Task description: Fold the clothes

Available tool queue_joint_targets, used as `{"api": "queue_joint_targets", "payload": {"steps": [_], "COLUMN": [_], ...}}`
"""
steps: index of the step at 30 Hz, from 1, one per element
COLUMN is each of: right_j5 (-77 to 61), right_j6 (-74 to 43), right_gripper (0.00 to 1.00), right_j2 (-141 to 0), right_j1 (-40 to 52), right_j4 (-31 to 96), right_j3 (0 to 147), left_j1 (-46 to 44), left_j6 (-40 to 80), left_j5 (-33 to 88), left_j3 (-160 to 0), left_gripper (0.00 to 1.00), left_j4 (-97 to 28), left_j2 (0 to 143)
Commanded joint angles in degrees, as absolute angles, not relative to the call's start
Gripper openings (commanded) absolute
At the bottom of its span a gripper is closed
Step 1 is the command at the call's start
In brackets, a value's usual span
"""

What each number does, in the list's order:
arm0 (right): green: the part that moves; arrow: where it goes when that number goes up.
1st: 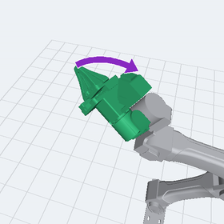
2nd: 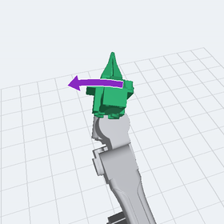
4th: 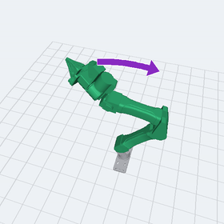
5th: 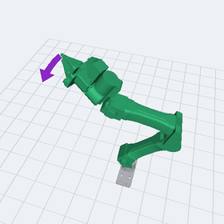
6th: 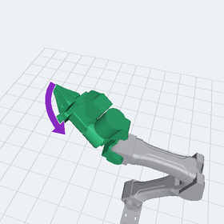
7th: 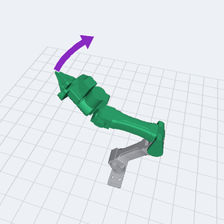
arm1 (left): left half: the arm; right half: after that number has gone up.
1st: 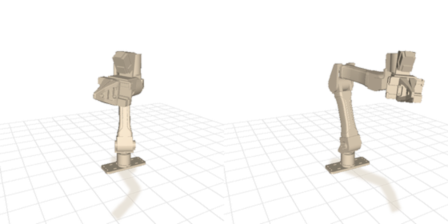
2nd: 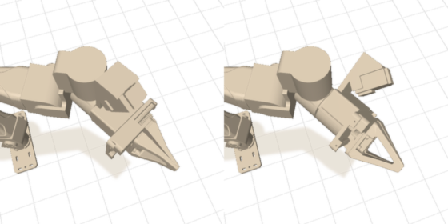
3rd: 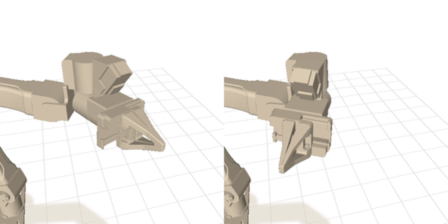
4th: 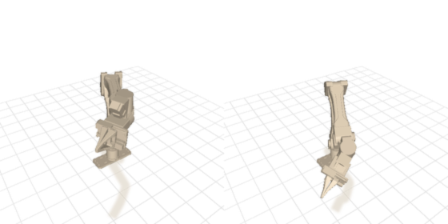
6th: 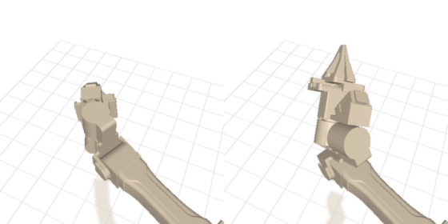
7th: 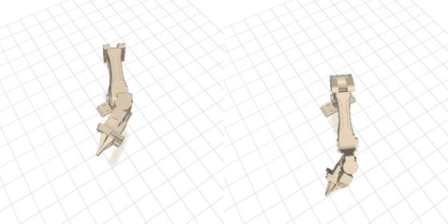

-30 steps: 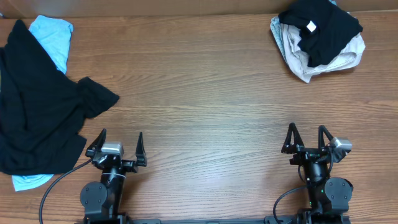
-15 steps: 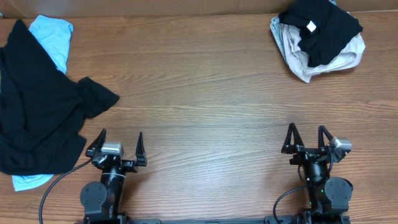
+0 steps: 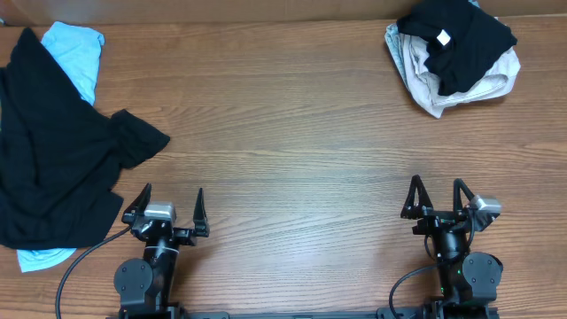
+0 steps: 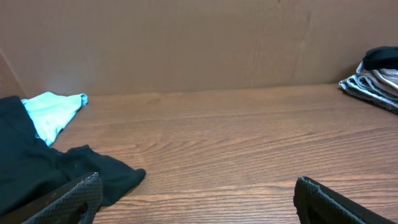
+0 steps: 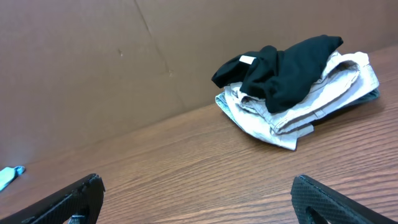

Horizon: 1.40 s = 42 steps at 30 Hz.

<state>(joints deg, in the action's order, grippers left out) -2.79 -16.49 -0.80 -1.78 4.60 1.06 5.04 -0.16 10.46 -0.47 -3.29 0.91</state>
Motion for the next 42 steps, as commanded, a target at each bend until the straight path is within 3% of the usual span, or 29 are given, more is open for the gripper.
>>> {"api": "queue_joint_targets", "payload": {"steps": [1, 20, 24, 29, 42], "right_j5": [-3.11, -6.66, -7.18, -7.2, -9.37], "right_j6": [-16.56, -16.56, -16.49, -16.1, -12.91], "right_gripper": [1.0, 1.0, 1.0, 1.0, 1.0], "right_j2": [-0.16, -0.16, -0.16, -0.16, -12.27], "right_j1": [-1.56, -1.56, -1.56, -1.56, -1.56], "right_j4": [4.45, -0.14, -2.17, -0.84, 7.4], "right_j3": [0.45, 0.47, 0.54, 2.81, 18.5], "left_j1": [5.65, 5.61, 5.63, 5.61, 5.61], "left_j6": [-1.1, -1.04, 4.4, 5.19, 5.17], "left_j5": [9.91, 13.54, 12.8, 11.79, 18.06], "left_j3": [-0.27, -0.27, -1.43, -7.9, -36.27], "left_gripper": [1.0, 1.0, 1.0, 1.0, 1.0], "left_j4": [-3.36, 0.03, 3.68, -0.19, -12.27], "left_j2": [0.27, 0.27, 0.27, 1.3, 30.79]}}
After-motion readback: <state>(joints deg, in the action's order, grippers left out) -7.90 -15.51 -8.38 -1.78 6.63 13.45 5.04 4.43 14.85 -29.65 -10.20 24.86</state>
